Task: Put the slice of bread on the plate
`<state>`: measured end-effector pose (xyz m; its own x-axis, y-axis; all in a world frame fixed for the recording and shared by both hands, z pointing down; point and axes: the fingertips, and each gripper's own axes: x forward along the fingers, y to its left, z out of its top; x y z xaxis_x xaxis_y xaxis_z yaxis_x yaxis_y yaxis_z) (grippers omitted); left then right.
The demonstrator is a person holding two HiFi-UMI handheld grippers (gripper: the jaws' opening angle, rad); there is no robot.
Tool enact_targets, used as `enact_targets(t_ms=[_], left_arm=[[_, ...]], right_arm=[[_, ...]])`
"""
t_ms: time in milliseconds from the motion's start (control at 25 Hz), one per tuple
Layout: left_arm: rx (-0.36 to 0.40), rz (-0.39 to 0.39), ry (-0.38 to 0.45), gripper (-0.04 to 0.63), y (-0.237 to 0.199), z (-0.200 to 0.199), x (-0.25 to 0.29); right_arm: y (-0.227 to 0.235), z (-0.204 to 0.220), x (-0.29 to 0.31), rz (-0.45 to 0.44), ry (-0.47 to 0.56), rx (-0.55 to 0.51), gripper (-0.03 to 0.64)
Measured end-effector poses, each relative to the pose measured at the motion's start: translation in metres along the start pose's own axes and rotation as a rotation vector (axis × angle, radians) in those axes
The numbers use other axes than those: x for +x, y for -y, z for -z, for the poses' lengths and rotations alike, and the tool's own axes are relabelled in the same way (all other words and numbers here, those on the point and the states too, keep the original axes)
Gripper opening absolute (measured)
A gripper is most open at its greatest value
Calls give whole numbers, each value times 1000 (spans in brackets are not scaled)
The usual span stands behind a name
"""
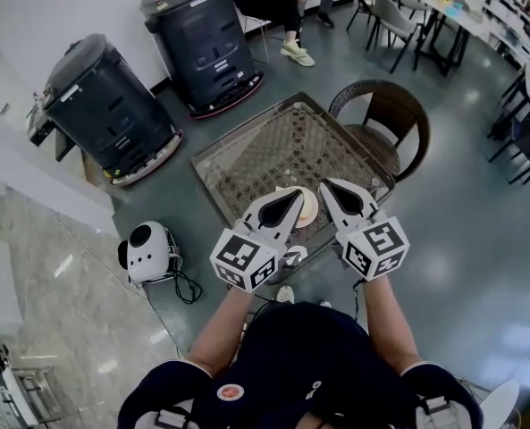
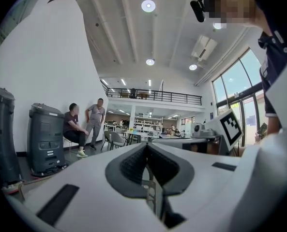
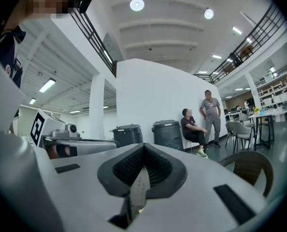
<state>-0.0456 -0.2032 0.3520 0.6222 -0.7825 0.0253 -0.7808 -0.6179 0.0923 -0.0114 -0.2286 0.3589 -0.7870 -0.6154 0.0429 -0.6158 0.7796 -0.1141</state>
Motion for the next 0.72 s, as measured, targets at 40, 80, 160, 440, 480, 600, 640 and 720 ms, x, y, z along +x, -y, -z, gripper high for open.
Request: enact_targets(t_ms=[40,80,160,440,480,600,640,720], left_arm=[[3,2,2,8,2,-2,0],[7,4,5,8,3,-4,1],[11,7,10,8,5,-6,2],[-2,7,12,8,6,-9,7],[-4,5,12,8,6,-9,8],[-9,3,13,8,6,-10,8],[-10,2,12,8,5,-9,8],[-13,-1,10,8,2,-6,8]], right_arm=[[-1,-3,0,-4,5,-5,6],[-2,-4,-1,-7,9,-10,6],[-3,-6,-1,-10,13,-15,5],[-1,-13,-2,-15,14,-23,5],[-1,-15,-3,-16,14,-24,5],[-1,-17,-2,-21,15,-27,6],[-1,-17,-2,-22,16,-27,5],[-1,-16,-1,-23,18,-29,6]])
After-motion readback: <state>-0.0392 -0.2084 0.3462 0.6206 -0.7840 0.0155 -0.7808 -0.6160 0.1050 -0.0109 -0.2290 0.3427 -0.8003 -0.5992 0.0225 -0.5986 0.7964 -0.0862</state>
